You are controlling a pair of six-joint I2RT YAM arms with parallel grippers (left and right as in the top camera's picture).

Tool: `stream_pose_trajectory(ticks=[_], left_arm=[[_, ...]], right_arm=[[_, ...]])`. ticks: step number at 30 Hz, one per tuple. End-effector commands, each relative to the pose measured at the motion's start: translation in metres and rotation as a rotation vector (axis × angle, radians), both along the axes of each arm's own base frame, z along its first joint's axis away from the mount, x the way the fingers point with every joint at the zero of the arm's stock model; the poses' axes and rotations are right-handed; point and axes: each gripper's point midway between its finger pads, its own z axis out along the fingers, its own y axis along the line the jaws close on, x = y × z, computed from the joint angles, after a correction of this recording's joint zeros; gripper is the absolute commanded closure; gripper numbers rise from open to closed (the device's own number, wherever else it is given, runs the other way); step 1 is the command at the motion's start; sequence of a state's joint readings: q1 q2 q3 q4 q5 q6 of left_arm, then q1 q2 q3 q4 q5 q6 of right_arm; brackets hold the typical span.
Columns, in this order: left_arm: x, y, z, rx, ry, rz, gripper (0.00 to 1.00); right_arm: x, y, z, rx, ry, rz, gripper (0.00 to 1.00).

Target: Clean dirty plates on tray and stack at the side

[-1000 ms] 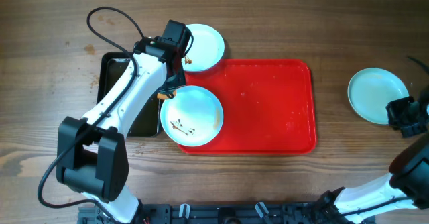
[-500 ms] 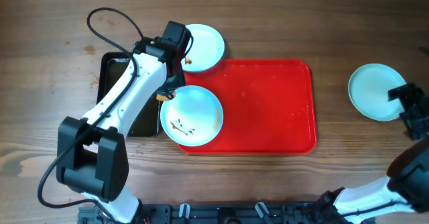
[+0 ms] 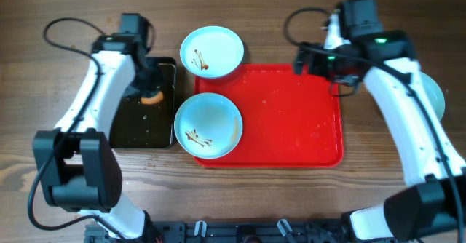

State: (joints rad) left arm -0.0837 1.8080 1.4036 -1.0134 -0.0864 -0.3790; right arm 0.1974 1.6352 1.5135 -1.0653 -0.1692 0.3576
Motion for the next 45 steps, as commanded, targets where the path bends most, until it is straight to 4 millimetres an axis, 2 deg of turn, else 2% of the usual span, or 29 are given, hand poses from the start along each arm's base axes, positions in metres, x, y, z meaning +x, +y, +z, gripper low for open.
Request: stream_pose_trajectory(ticks=[1, 5, 7, 11, 12, 14, 15, 17, 20, 23, 26, 32, 35, 37, 40, 43, 44, 45], left_arm=[[-0.001, 0.019, 0.012, -0.087, -0.012, 0.019, 0.96], [-0.003, 0.016, 0.011, -0.087, -0.004, 0.012, 0.96], [-0.003, 0.016, 0.011, -0.087, -0.004, 0.012, 0.96], [-0.003, 0.016, 0.011, -0.087, -0.005, 0.012, 0.96], [-0.003, 0.016, 0.011, -0.087, -0.007, 0.012, 0.96], [-0.002, 0.015, 0.012, -0.087, -0.008, 0.012, 0.96], [-0.002, 0.016, 0.012, -0.087, -0.007, 0.012, 0.96], [-0.002, 0.015, 0.012, -0.087, -0.007, 0.012, 0.96], [-0.003, 0.015, 0.011, -0.089, -0.006, 0.014, 0.96], [-0.003, 0.011, 0.012, -0.112, -0.006, 0.01, 0.96], [-0.004, 0.011, 0.011, -0.113, 0.001, 0.011, 0.96], [-0.005, 0.008, 0.011, -0.132, 0.004, 0.008, 0.96], [-0.005, 0.008, 0.011, -0.132, 0.004, 0.008, 0.96], [-0.005, 0.008, 0.011, -0.132, 0.004, 0.008, 0.96], [-0.005, 0.007, 0.011, -0.133, 0.004, 0.008, 0.96], [-0.005, 0.006, 0.011, -0.139, 0.004, 0.007, 0.96], [-0.005, 0.006, 0.011, -0.139, 0.004, 0.007, 0.96], [-0.005, 0.006, 0.011, -0.139, 0.004, 0.007, 0.96]], right_arm=[[0.011, 0.043, -0.035, 0.134, 0.092, 0.05, 0.0], [0.036, 0.068, -0.084, 0.246, 0.162, 0.041, 0.03], [0.046, 0.08, -0.097, 0.309, 0.172, 0.036, 0.03], [0.058, 0.109, -0.101, 0.382, 0.142, 0.05, 0.04], [0.06, 0.126, -0.097, 0.397, 0.111, 0.076, 0.04], [0.062, 0.145, -0.093, 0.41, 0.084, 0.075, 0.02], [0.062, 0.163, -0.092, 0.42, 0.075, 0.045, 0.02], [0.059, 0.172, -0.097, 0.422, 0.097, 0.004, 0.01], [0.054, 0.176, -0.103, 0.404, 0.126, -0.047, 0.01], [0.051, 0.171, -0.115, 0.359, 0.162, -0.141, 0.02], [0.046, 0.172, -0.135, 0.345, 0.217, -0.207, 0.05], [0.045, 0.194, -0.162, 0.363, 0.25, -0.285, 0.18], [0.051, 0.206, -0.159, 0.399, 0.224, -0.302, 0.34], [0.053, 0.205, -0.159, 0.399, 0.219, -0.31, 0.36], [0.052, 0.203, -0.161, 0.392, 0.221, -0.322, 0.46], [0.052, 0.199, -0.165, 0.381, 0.227, -0.372, 0.47], [0.053, 0.197, -0.166, 0.375, 0.22, -0.381, 0.52], [0.054, 0.196, -0.166, 0.372, 0.218, -0.386, 0.53]])
